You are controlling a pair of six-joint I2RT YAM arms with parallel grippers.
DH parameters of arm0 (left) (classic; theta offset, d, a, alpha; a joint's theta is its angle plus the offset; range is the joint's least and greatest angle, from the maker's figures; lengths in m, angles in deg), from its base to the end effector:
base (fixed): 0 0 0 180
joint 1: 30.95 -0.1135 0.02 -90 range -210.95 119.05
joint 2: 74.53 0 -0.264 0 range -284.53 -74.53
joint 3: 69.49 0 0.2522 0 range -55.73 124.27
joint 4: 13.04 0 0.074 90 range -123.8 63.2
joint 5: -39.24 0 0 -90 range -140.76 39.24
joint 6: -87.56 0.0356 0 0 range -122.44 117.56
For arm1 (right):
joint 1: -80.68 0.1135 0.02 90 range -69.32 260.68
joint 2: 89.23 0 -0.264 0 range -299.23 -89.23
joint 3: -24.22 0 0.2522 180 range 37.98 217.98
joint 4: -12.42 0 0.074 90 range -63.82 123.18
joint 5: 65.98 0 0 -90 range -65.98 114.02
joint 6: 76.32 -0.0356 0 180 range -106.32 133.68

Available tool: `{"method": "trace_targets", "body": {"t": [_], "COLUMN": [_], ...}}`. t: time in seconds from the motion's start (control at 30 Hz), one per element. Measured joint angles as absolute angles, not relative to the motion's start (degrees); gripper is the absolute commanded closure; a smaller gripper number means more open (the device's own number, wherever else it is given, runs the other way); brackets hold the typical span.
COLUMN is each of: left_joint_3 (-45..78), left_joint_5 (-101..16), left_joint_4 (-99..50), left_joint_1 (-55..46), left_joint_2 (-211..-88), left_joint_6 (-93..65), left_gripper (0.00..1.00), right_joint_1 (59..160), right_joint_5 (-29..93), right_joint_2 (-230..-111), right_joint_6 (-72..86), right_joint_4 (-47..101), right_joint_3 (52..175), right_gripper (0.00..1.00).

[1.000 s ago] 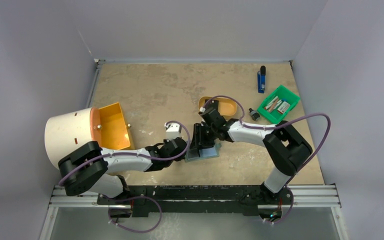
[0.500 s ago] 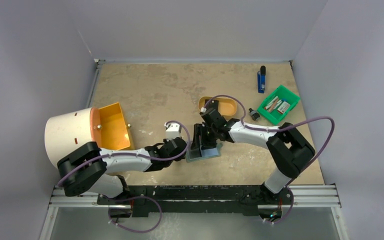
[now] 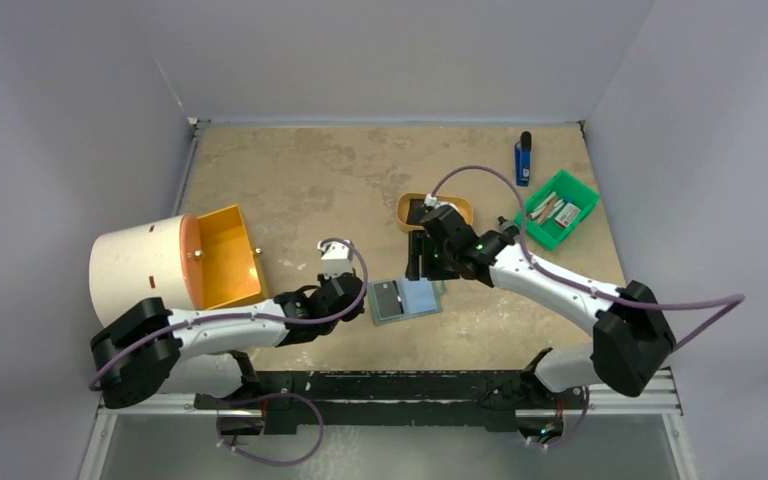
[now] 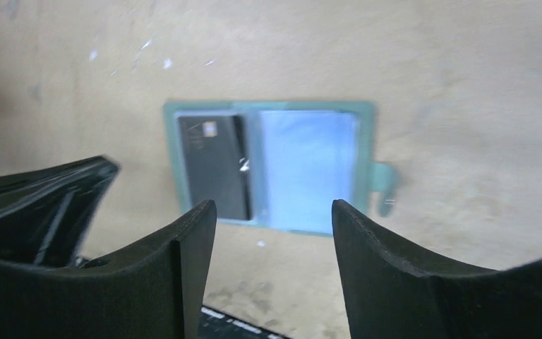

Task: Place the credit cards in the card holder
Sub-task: Close the card holder at the center of the board.

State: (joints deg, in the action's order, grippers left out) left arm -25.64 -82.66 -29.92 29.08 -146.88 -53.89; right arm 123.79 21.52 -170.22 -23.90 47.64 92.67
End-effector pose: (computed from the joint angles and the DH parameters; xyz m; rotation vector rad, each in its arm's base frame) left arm 0.1336 -0.1940 0.1705 -0.0941 2.2474 -0.3982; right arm 0.2190 0.2029 0.2384 -0.0992 2.4889 0.5814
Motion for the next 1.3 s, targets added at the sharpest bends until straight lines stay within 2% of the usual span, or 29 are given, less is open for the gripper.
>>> {"method": "trace_targets", "body": {"t": [0.17, 0.37, 0.6, 0.7, 0.73, 0.9, 1.03, 1.3], "left_joint_3": [-25.64, -25.64, -25.64, -25.66, -25.66, -25.66, -25.66, -25.66], "left_joint_5": [-85.15, -87.45, -87.69, -87.75, -87.88, -88.19, -88.32, -88.15], "left_joint_4": [-31.43, -33.76, -34.97, -35.21, -35.21, -35.21, -35.03, -34.00], "left_joint_1": [29.08, 29.08, 29.08, 29.08, 29.08, 29.08, 29.08, 29.08], "left_joint_2": [-143.39, -142.08, -141.79, -141.33, -141.16, -140.81, -140.83, -144.90], "left_joint_6": [-53.86, -53.91, -54.17, -54.39, -54.39, -54.48, -54.50, -54.56], "left_gripper": [1.00, 1.00, 1.00, 1.00, 1.00, 1.00, 1.00, 1.00], "right_joint_1": [119.92, 116.66, 116.62, 116.62, 116.62, 116.62, 116.62, 116.62], "right_joint_5": [15.60, 14.57, 15.16, 16.14, 16.25, 16.08, 16.82, 26.59], "right_joint_2": [-166.44, -169.28, -173.79, -174.49, -174.42, -172.26, -166.18, -160.39], "right_joint_6": [-21.08, -19.38, -18.30, -18.02, -17.95, -17.17, -15.18, -11.11], "right_joint_4": [49.01, 48.84, 46.61, 46.19, 46.19, 47.16, 47.53, 44.45], "right_joint_3": [89.68, 85.57, 85.29, 85.29, 85.29, 85.31, 85.46, 86.82], "right_gripper": [0.41, 0.48, 0.79, 0.98, 1.00, 1.00, 1.00, 1.00]}}
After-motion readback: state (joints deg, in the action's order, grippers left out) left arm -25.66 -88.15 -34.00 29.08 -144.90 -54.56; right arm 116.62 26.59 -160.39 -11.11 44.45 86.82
